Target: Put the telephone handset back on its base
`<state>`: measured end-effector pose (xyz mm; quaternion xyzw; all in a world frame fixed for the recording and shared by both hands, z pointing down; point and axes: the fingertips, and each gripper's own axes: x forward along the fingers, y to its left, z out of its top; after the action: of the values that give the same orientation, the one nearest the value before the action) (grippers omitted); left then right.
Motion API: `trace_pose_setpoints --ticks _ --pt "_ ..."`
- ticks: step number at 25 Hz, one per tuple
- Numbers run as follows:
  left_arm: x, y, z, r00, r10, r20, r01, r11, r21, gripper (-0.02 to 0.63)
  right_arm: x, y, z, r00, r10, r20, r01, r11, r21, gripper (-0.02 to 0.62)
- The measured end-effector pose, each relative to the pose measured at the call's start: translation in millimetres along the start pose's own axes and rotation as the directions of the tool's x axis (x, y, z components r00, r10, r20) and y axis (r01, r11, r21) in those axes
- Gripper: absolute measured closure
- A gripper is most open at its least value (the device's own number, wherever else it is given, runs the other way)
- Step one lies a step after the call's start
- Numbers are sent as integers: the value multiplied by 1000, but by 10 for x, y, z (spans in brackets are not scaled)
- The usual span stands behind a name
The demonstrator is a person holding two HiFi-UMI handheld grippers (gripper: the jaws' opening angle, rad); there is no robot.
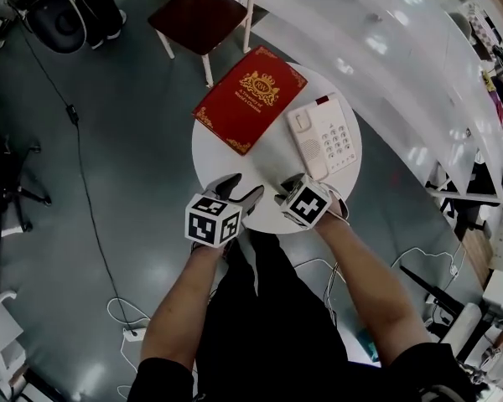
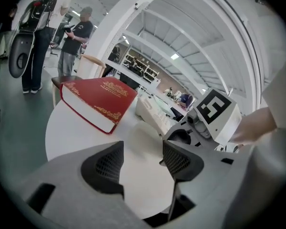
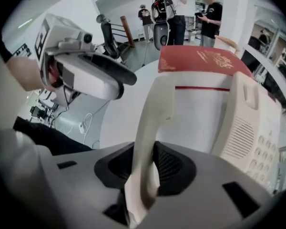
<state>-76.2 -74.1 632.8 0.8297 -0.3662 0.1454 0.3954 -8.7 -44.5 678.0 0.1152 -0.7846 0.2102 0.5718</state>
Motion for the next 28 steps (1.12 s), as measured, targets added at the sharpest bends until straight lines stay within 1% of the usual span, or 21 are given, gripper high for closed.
trace_pose_setpoints --ticks 2,6,9,12,16,21,24,28 --pt "-37 -63 25 999 -29 19 29 999 -31 332 -29 34 68 999 3 46 -4 1000 21 485" --pt "-127 -174 149 995 -85 57 89 994 -62 300 -177 147 261 992 -28 124 32 999 -29 485" --pt "-267 -294 303 988 -126 86 131 990 -55 285 -360 284 437 978 -51 204 64 996 -58 485" --pt "-463 -438 532 980 -156 127 160 987 -28 285 -649 455 639 958 -73 278 95 993 -68 485" --pt "-740 -625 822 967 -184 175 184 983 19 285 -929 566 790 921 -111 374 145 987 -65 485" --pt "-999 -835 1047 958 -214 191 201 976 85 285 -1386 832 1038 871 -128 474 181 981 -68 485" --pt "-1150 -990 1131 947 -259 189 238 963 125 284 -1572 980 1105 839 -102 534 170 982 -81 485" --pt "-1323 -1288 1243 935 -313 168 275 937 214 285 -1835 1127 1106 796 -58 602 163 979 -121 485"
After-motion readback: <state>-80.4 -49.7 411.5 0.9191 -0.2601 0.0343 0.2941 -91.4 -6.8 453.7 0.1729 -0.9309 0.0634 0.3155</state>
